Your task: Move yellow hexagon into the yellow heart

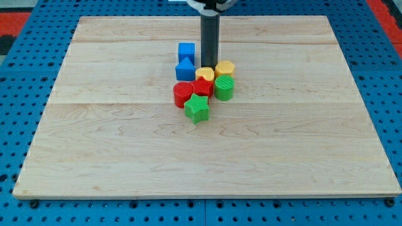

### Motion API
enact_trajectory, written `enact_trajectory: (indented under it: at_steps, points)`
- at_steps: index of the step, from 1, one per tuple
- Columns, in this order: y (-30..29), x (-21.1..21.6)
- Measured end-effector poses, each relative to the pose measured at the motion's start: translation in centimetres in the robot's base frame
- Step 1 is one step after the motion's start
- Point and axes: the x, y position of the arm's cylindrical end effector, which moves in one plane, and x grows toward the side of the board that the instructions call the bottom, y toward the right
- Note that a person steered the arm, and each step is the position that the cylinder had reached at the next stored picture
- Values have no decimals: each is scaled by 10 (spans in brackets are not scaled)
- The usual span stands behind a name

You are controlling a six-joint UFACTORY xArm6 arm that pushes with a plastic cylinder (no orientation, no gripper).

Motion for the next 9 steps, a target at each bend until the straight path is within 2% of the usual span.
enact_trajectory:
  at_steps: [1,3,5,6,9]
  points:
    - [2,25]
    - [2,19]
    - [19,-41]
    - [46,-39]
    - [49,43]
